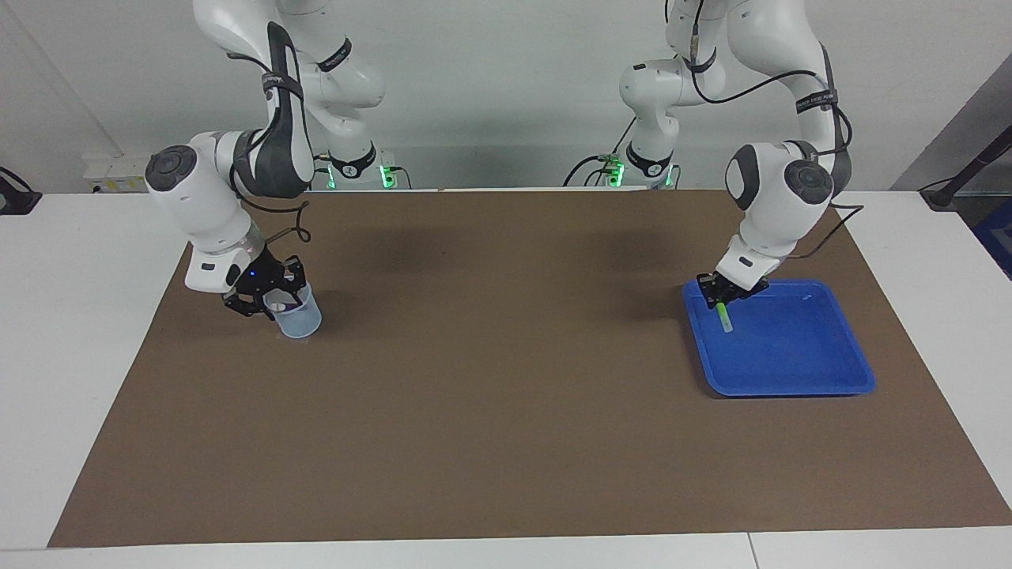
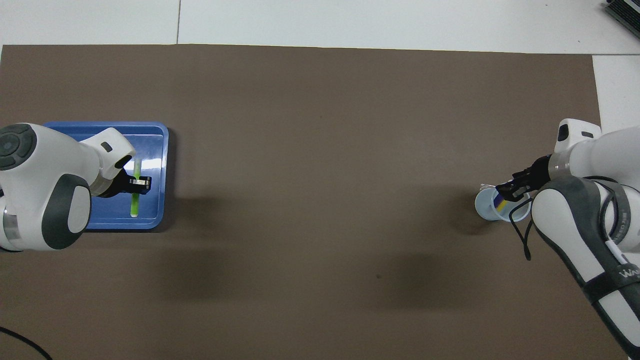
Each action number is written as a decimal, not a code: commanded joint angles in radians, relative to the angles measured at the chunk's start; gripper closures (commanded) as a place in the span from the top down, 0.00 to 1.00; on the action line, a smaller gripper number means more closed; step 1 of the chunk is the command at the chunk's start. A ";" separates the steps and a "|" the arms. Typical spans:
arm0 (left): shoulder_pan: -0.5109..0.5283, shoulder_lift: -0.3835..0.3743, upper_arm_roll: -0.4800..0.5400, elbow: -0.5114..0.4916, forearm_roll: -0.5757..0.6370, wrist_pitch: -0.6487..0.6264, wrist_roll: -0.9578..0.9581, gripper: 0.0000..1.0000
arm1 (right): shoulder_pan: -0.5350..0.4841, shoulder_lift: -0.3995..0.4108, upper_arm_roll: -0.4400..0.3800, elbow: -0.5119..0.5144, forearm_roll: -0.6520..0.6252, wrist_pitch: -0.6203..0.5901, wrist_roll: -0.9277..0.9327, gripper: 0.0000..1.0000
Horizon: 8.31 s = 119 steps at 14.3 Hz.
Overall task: Right arm passes pens to left for tray arrangement
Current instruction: 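Carry the green pen with the left gripper into the blue tray, then release the green pen in the tray and raise the left gripper, then lift the yellow pen from the cup with the right gripper, then pass the yellow pen from the right gripper into the left gripper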
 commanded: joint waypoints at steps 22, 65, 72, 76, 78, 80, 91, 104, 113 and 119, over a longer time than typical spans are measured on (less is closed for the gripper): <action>0.033 0.145 -0.013 0.024 0.024 0.160 -0.015 1.00 | -0.021 -0.005 0.015 0.016 -0.009 -0.068 0.057 0.00; -0.321 -0.109 -0.104 0.259 -0.711 0.050 -1.658 0.99 | 0.392 -0.208 0.062 0.021 0.722 0.318 1.385 0.00; -0.448 -0.134 -0.105 0.152 -0.712 0.295 -1.708 0.99 | 0.452 -0.188 0.062 0.021 0.759 0.338 1.410 0.00; -0.476 -0.136 -0.105 0.139 -0.712 0.353 -1.759 0.96 | 0.452 -0.188 0.062 0.021 0.759 0.333 1.408 0.00; -0.490 -0.137 -0.105 0.124 -0.712 0.375 -1.759 0.96 | 0.450 -0.188 0.062 0.022 0.759 0.335 1.408 0.00; -0.523 -0.131 -0.105 0.087 -0.712 0.474 -1.771 0.96 | 0.450 -0.188 0.062 0.022 0.759 0.335 1.408 0.00; -0.539 -0.090 -0.107 0.089 -0.712 0.548 -1.771 0.90 | 0.450 -0.185 0.062 0.025 0.759 0.336 1.408 0.00; -0.540 -0.074 -0.104 0.142 -0.697 0.481 -1.750 0.44 | 0.449 -0.185 0.062 0.025 0.759 0.335 1.408 0.00; -0.545 -0.080 -0.104 0.147 -0.700 0.447 -1.736 0.00 | 0.446 -0.185 0.062 0.025 0.759 0.333 1.408 0.00; -0.545 -0.086 -0.104 0.145 -0.698 0.442 -1.730 0.00 | 0.441 -0.185 0.061 0.033 0.761 0.327 1.436 1.00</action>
